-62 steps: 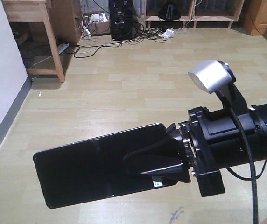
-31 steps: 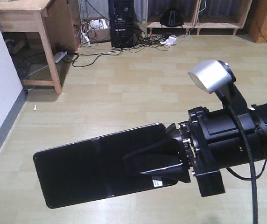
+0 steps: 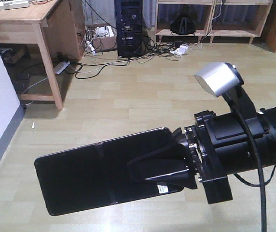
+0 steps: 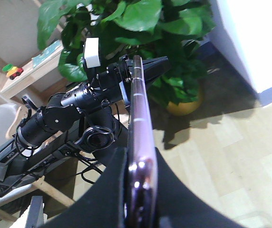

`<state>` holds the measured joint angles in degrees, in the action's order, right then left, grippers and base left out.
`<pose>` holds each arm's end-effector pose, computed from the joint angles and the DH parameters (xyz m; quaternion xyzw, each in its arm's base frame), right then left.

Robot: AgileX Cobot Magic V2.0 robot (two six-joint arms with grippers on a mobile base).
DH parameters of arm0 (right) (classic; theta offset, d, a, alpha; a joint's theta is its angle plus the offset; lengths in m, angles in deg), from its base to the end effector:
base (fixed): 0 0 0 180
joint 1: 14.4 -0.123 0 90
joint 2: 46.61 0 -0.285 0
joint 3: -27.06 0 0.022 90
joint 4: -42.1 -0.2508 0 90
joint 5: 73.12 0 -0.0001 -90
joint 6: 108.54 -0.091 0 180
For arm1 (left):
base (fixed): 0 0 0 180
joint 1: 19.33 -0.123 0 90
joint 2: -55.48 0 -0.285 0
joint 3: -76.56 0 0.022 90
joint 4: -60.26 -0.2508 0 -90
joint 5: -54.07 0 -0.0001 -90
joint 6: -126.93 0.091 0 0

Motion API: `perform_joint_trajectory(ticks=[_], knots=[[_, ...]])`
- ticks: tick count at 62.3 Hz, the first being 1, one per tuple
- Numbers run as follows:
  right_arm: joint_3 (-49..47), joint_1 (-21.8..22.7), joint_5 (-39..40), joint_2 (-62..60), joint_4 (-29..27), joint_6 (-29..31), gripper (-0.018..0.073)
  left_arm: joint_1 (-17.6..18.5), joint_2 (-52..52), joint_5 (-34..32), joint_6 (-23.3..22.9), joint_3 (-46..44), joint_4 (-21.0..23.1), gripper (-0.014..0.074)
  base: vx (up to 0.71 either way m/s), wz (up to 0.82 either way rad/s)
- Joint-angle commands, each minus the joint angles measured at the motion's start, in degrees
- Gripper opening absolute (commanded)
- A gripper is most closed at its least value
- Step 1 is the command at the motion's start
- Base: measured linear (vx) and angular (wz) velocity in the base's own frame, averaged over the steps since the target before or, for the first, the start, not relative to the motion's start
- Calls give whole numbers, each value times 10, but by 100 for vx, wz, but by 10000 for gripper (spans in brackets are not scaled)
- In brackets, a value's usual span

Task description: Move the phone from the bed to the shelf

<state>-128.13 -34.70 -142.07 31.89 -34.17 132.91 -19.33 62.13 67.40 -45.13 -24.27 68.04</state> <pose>0.1771 0.1535 0.3388 -0.3756 0.7128 0.5337 0.2570 0.0553 -0.0029 0.1819 0.0126 0.7605 -0.0098 0.6492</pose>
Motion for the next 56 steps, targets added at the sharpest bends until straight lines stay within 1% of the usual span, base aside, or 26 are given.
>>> perform_joint_trajectory(ticks=[1, 56], knots=[[-16, 1, -42, -16, -55, 7, -1, 2, -3, -43, -2, 1, 5, 1, 29, -1], [-16, 1, -42, -16, -55, 7, -1, 2, -3, -43, -2, 1, 5, 1, 25, -4]])
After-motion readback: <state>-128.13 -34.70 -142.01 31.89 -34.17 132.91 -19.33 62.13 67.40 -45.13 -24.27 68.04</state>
